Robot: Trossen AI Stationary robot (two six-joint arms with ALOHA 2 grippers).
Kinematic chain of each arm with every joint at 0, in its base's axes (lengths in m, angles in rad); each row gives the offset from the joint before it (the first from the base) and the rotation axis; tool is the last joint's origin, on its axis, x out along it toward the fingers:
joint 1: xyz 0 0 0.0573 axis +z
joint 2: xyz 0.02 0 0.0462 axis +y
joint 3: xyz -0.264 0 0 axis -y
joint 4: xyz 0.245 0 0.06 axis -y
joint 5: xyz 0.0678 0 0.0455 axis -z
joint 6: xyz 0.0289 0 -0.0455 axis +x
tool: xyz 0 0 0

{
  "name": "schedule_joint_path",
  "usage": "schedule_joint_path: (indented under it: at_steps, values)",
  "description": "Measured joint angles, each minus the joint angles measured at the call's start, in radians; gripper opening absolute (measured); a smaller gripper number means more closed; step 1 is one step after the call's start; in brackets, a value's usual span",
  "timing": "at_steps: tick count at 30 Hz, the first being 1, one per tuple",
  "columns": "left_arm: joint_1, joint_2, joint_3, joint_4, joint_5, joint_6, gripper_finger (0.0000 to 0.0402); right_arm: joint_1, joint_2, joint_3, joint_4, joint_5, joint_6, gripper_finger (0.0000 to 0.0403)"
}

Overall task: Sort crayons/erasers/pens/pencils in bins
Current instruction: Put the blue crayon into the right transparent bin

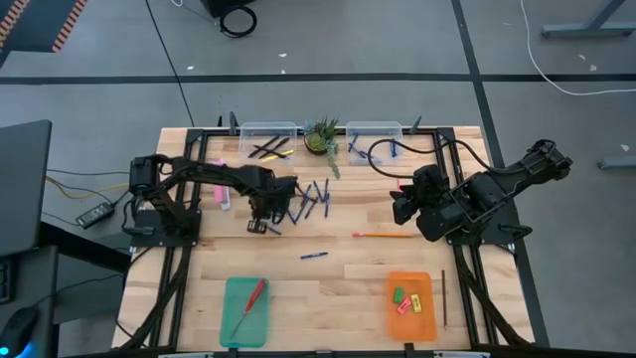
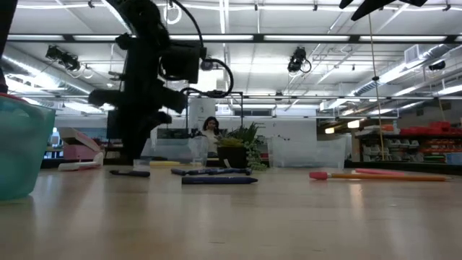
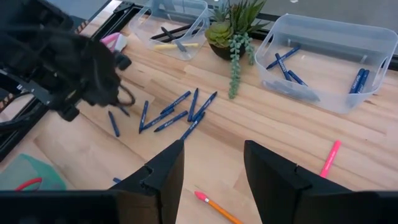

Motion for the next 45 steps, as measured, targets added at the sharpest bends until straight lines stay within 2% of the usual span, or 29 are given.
schedule_joint_path:
  at_steps: [3, 7, 14, 22, 28, 31, 35, 40, 45]
  values:
    - [0.049, 0.0, 0.071, -0.072, 0.0, -0.001, 0.0026, 0.0, 0.0, 0.0, 0.0, 0.0, 0.0, 0.0172]
    - [0.17, -0.002, 0.164, -0.125, -0.002, -0.011, 0.0016, 0.0, 0.0, 0.0, 0.0, 0.0, -0.003, 0.0172]
    - [0.407, -0.003, 0.319, -0.158, 0.013, -0.051, 0.0034, 0.0, 0.0, 0.0, 0.0, 0.0, -0.003, 0.0172]
    - [0.577, -0.004, 0.368, -0.131, 0.013, 0.018, 0.0024, 0.0, 0.0, 0.0, 0.0, 0.038, -0.004, 0.0172]
    - [0.596, -0.004, 0.368, -0.129, 0.002, 0.012, 0.0062, 0.0, 0.0, 0.0, 0.0, 0.056, -0.003, 0.0172]
    - [0.585, -0.004, 0.368, -0.125, -0.003, 0.011, 0.0051, 0.0, 0.0, 0.0, -0.001, 0.056, -0.004, 0.0172]
    - [0.555, -0.004, 0.368, -0.11, 0.002, -0.005, 0.0008, 0.0, 0.0, 0.0, -0.005, 0.056, -0.008, 0.0172]
    - [0.52, -0.004, 0.368, -0.102, 0.011, -0.026, 0.0014, 0.0, 0.0, 0.0, -0.005, 0.056, -0.012, 0.0172]
    - [0.547, 0.018, 0.368, -0.038, 0.016, -0.051, 0.0027, -0.003, 0.0, 0.0, -0.006, 0.059, -0.023, 0.0172]
